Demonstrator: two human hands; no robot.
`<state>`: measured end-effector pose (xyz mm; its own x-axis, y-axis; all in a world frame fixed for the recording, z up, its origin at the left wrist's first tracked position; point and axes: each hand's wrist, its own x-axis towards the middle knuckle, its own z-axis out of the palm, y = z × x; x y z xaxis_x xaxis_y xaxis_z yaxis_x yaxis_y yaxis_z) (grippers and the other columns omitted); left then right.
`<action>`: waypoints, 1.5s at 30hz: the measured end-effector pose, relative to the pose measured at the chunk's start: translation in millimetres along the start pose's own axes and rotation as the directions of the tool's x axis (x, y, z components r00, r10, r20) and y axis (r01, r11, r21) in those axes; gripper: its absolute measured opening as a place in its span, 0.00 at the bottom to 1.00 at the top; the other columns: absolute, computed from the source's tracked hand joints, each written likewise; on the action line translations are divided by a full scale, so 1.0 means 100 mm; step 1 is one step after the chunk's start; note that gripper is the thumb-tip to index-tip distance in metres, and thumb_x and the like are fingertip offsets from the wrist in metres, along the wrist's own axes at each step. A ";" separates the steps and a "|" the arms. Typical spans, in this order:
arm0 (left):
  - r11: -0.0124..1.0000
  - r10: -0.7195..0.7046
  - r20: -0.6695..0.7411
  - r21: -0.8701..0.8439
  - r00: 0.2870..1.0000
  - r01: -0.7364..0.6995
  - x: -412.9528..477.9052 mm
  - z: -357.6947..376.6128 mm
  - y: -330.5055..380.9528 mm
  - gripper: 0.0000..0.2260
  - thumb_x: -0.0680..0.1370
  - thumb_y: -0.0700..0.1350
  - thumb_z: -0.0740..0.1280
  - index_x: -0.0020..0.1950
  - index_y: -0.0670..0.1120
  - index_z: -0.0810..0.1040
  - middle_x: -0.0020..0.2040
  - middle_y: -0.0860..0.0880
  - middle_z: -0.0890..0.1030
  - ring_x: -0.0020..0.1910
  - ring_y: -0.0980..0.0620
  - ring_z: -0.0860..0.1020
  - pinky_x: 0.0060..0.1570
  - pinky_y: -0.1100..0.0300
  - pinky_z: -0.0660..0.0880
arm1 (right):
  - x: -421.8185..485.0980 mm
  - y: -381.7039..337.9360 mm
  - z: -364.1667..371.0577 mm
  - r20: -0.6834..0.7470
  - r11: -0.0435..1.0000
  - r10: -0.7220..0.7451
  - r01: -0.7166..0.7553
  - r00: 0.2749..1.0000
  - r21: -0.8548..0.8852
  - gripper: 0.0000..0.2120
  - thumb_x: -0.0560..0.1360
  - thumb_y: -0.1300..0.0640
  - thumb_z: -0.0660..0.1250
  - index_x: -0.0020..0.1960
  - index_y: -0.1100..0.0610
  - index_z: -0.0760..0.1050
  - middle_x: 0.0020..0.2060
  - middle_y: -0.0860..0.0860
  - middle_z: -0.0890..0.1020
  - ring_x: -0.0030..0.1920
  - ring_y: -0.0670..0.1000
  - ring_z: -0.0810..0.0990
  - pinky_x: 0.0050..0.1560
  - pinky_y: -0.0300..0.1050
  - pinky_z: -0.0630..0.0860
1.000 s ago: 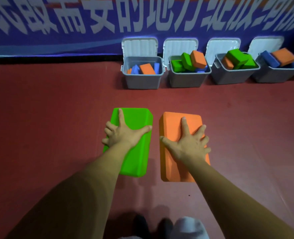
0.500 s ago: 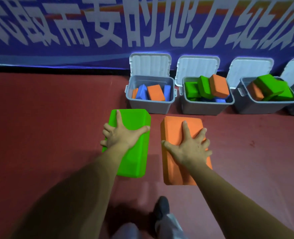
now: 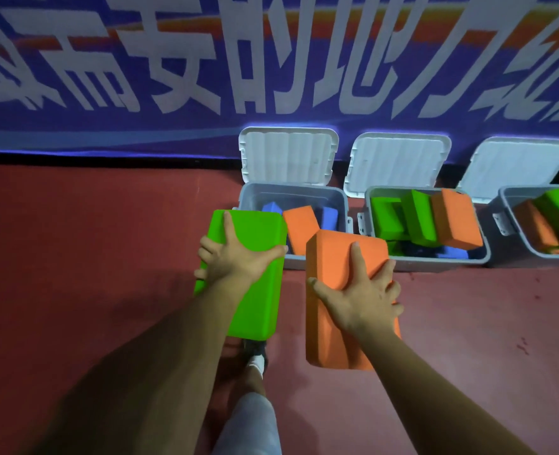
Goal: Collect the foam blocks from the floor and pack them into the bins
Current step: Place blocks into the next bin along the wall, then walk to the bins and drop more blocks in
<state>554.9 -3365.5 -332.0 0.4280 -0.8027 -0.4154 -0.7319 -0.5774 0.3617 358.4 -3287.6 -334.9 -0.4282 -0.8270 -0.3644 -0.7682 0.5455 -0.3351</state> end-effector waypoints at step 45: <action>0.681 0.676 0.283 0.114 0.681 -0.723 1.56 0.08 2.01 0.38 0.76 0.73 0.44 0.80 0.54 0.61 0.81 0.49 0.61 0.79 0.47 0.59 0.77 0.47 0.52 | 1.85 -1.24 -0.60 -0.052 0.948 0.306 -0.299 0.951 0.108 0.35 0.80 0.31 0.52 0.81 0.36 0.41 0.82 0.60 0.44 0.81 0.64 0.43 0.75 0.71 0.49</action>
<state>470.6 -3605.5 -331.3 -0.3528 -0.8946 -0.2744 -0.8686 0.2041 0.4516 345.5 -3516.4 -309.3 -0.6667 -0.6263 -0.4040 -0.5489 0.7793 -0.3023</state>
